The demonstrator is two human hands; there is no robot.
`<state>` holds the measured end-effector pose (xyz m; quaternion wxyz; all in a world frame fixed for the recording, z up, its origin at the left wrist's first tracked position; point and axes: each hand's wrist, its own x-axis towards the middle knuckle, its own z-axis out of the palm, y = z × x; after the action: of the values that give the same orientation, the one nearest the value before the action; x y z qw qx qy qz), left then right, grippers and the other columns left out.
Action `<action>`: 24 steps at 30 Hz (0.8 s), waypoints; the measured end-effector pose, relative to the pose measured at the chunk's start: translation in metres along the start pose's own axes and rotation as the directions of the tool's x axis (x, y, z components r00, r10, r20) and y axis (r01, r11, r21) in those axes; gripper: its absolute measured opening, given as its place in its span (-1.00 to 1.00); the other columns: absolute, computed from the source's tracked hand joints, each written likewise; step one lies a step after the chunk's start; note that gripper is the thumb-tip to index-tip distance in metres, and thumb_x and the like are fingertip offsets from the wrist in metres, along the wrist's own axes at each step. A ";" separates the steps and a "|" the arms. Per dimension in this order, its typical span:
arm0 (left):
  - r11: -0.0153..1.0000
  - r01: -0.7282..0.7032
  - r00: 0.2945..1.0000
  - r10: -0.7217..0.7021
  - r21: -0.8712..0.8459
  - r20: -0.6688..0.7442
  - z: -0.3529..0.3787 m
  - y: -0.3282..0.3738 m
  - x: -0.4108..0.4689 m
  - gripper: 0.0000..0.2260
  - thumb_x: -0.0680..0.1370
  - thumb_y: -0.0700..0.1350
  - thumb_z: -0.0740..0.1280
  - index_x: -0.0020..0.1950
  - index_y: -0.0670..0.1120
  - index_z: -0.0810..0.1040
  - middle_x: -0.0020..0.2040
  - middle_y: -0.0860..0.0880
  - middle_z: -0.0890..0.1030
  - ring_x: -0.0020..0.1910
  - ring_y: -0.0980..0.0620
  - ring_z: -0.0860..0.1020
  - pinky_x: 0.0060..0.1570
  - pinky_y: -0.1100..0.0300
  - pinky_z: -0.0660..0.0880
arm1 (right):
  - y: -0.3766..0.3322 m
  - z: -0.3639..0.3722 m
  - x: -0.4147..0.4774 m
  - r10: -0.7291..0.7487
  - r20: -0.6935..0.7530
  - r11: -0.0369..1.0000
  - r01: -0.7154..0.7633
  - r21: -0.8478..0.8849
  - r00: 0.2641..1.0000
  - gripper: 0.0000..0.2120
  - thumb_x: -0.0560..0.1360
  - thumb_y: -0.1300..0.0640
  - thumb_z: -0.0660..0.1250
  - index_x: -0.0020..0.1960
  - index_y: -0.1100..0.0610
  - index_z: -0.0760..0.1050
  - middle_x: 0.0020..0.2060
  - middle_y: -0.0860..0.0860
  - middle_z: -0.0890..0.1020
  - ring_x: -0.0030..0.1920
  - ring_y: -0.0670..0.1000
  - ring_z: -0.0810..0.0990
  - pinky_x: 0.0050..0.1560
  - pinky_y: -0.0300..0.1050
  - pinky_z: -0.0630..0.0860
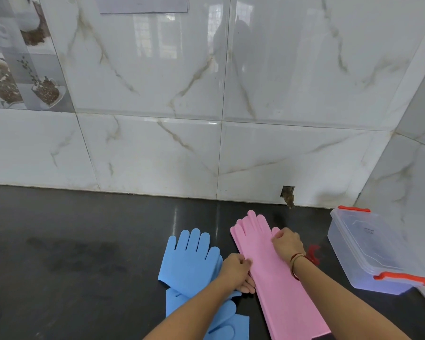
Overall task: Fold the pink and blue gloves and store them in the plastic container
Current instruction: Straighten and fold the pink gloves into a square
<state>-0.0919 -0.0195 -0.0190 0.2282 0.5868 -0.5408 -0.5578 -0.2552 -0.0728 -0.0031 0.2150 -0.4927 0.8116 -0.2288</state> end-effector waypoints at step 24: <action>0.999 0.007 0.999 -0.006 0.047 -0.032 -0.006 -0.002 0.015 -0.61 0.46 -0.23 0.46 0.13 -0.03 0.33 -0.19 -0.05 0.52 -0.44 0.10 0.50 -0.51 0.34 0.46 | 0.012 0.007 0.008 0.024 -0.119 0.925 0.023 0.379 0.993 -0.80 0.57 0.20 0.20 0.16 0.23 0.45 0.10 0.16 0.55 0.02 0.09 0.48 0.06 -0.04 0.44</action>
<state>-0.0892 -0.0340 -0.0251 0.2212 0.6026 -0.5481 -0.5361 -0.2628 -0.0768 -0.0168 0.2567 -0.4268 0.7636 -0.4109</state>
